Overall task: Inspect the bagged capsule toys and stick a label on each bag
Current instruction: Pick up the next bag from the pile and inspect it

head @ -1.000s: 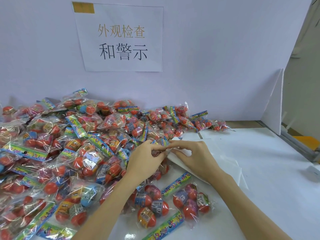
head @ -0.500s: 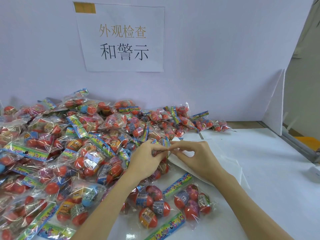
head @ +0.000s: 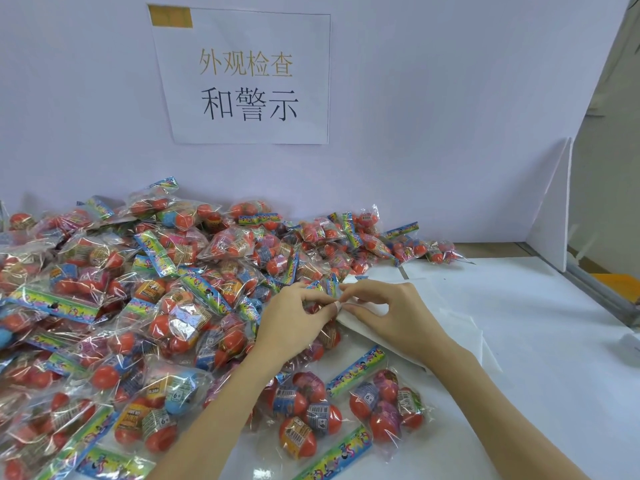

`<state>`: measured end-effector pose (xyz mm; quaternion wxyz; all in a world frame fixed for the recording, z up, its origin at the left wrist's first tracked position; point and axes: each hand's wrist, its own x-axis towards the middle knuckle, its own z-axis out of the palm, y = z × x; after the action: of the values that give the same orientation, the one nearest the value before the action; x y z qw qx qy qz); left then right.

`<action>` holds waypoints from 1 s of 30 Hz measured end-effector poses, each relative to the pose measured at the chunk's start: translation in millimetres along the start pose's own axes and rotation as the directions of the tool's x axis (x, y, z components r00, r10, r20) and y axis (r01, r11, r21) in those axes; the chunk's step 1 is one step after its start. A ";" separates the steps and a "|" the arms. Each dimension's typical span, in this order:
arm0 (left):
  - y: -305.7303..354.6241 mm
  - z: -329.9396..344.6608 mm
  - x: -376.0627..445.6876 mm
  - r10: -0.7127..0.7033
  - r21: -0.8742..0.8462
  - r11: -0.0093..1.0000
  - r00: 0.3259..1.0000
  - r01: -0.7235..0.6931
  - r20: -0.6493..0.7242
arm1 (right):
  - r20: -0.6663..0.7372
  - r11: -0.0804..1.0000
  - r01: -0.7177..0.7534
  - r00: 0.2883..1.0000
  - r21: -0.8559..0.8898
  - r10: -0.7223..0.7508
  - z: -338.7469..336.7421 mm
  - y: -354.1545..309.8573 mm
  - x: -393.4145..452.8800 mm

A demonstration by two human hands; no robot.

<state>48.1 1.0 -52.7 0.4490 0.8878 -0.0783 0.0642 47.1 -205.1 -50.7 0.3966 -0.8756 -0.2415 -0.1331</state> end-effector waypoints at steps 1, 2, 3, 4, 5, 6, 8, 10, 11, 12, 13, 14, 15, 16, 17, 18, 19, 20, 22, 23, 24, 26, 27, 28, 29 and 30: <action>-0.7 -0.3 0.5 -0.008 -0.031 0.999 1.000 0.008 -0.005 | -0.009 1.000 0.005 1.000 -0.002 -0.005 0.2 -1.4 -0.3; -1.4 -0.6 0.7 -0.014 -0.057 0.998 1.000 0.014 -0.009 | -0.017 1.000 0.012 1.000 -0.002 -0.012 0.4 -2.7 -0.6; -1.7 -0.6 0.6 -0.018 -0.075 0.997 1.000 0.016 -0.016 | -0.022 1.000 0.015 1.000 0.003 -0.015 0.5 -3.7 -0.9; -1.5 -0.6 0.2 -0.019 -0.083 0.996 1.000 0.017 -0.024 | -0.023 1.000 0.011 1.000 0.010 -0.011 0.2 -4.5 -1.1; -1.1 -0.4 0.0 -0.018 -0.085 0.996 0.999 0.015 -0.032 | -0.020 1.000 0.005 1.000 0.016 -0.004 -0.6 -4.9 -1.2; -0.7 -0.2 -0.2 -0.017 -0.086 0.996 0.999 0.014 -0.038 | -0.017 1.000 -0.001 1.000 0.018 0.001 -1.3 -5.1 -1.3; -0.7 -0.3 0.2 -0.020 -0.088 0.996 0.999 0.017 -0.038 | -0.008 1.000 -0.001 1.000 -0.009 0.001 -2.1 -4.7 -1.0; -1.2 -1.3 0.5 -0.026 -0.091 0.996 0.999 0.024 -0.020 | -0.008 0.997 0.023 1.000 -0.067 -0.024 -2.0 -4.1 0.1; -1.5 -1.8 0.6 -0.025 -0.092 0.995 1.000 0.024 -0.011 | -0.013 0.993 0.050 0.999 -0.105 -0.052 -1.5 -3.5 0.9; -1.6 -2.1 0.6 -0.024 -0.092 0.995 1.000 0.023 -0.004 | -0.014 0.986 0.081 0.996 -0.147 -0.084 -0.7 -2.8 1.6; -1.5 -2.5 0.5 -0.023 -0.096 0.995 1.000 0.023 0.001 | -0.008 0.976 0.111 0.993 -0.187 -0.114 0.0 -2.2 2.2; -1.1 -2.6 0.5 -0.023 -0.103 0.994 1.000 0.023 0.003 | 0.001 0.968 0.133 0.991 -0.215 -0.136 0.4 -1.9 2.7; -0.5 -2.7 0.4 -0.024 -0.111 0.994 1.000 0.024 0.003 | 0.007 0.963 0.146 0.989 -0.227 -0.148 0.5 -1.8 3.0; -0.3 -2.7 0.3 -0.024 -0.111 0.994 1.000 0.024 0.002 | 0.007 0.961 0.155 0.987 -0.231 -0.158 0.7 -1.6 3.3; -0.3 -2.7 0.5 -0.021 -0.102 0.995 1.000 0.021 0.004 | -0.001 0.959 0.165 0.985 -0.231 -0.170 1.2 -1.1 3.6; -0.7 -2.6 0.9 -0.018 -0.091 0.996 1.000 0.018 0.006 | -0.012 0.957 0.177 0.983 -0.231 -0.184 1.8 -0.7 3.9; -0.9 -2.5 1.2 -0.017 -0.082 0.996 1.000 0.017 0.006 | -0.019 0.955 0.187 0.980 -0.232 -0.197 2.2 -0.3 4.3; -0.7 -2.2 1.1 -0.018 -0.076 0.997 1.000 0.018 0.003 | -0.024 0.953 0.196 0.978 -0.233 -0.207 2.4 -0.3 4.5; 0.4 -2.0 0.4 -0.021 -0.071 0.997 1.000 0.021 0.001 | -0.030 0.948 0.209 0.975 -0.238 -0.222 2.7 -0.7 4.6; 0.6 -2.1 0.1 -0.020 -0.077 0.997 1.000 0.020 0.001 | -0.030 0.946 0.216 0.973 -0.244 -0.230 2.6 -0.7 4.4; 0.6 -1.9 0.2 -0.017 -0.087 0.996 1.000 0.016 -0.002 | -0.026 0.943 0.221 0.972 -0.248 -0.234 2.2 -0.5 4.7; -0.1 -1.1 0.7 -0.011 -0.113 0.994 1.000 0.008 -0.026 | -0.024 0.947 0.212 0.974 -0.243 -0.224 -0.8 0.9 5.2; -0.1 -0.8 1.1 -0.017 -0.119 0.993 0.999 0.012 -0.042 | -0.036 0.954 0.194 0.978 -0.230 -0.208 -2.9 1.9 5.5; 0.0 -0.7 0.9 -0.022 -0.113 0.993 0.998 0.015 -0.057 | -0.063 0.964 0.165 0.981 -0.206 -0.181 -5.2 3.1 5.8; 0.8 -0.9 0.2 -0.020 -0.101 0.995 0.998 0.013 -0.067 | -0.108 0.977 0.128 0.983 -0.168 -0.148 -7.3 3.7 6.3; 1.7 -1.2 -0.7 -0.012 -0.092 0.996 0.997 0.005 -0.072 | -0.171 0.990 0.091 0.979 -0.110 -0.109 -9.1 3.5 7.0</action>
<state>47.1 1.0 -50.7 0.4920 0.8637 -0.0610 0.0907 54.5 -211.8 -44.1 0.3643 -0.8662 -0.2420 -0.2418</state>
